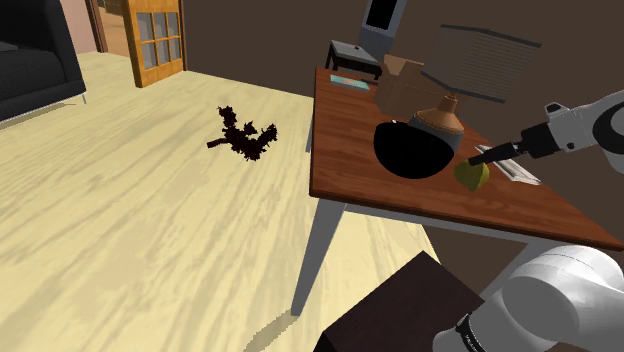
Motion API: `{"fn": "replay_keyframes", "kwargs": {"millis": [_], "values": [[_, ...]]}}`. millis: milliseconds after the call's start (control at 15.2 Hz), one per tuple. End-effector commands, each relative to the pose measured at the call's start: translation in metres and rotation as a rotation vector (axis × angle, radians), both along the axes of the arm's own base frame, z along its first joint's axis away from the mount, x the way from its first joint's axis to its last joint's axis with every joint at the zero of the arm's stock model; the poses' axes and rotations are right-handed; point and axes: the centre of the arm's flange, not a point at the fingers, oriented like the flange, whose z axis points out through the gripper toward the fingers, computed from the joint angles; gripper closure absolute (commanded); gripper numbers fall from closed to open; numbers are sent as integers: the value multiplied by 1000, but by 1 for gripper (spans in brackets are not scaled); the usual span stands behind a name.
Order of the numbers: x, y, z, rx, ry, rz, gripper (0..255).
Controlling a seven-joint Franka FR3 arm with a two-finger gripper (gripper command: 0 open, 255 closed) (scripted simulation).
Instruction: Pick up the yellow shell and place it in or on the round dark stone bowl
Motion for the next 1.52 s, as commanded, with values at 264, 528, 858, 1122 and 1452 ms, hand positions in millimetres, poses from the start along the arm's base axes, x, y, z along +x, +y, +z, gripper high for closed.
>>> {"fn": "replay_keyframes", "kwargs": {"millis": [264,528,858,1122,1452], "values": [[0,0,0,0,1,0,255],[0,0,16,0,1,0,255],[0,0,42,0,1,0,255],[0,0,63,0,1,0,255],[0,0,89,0,1,0,255]]}}
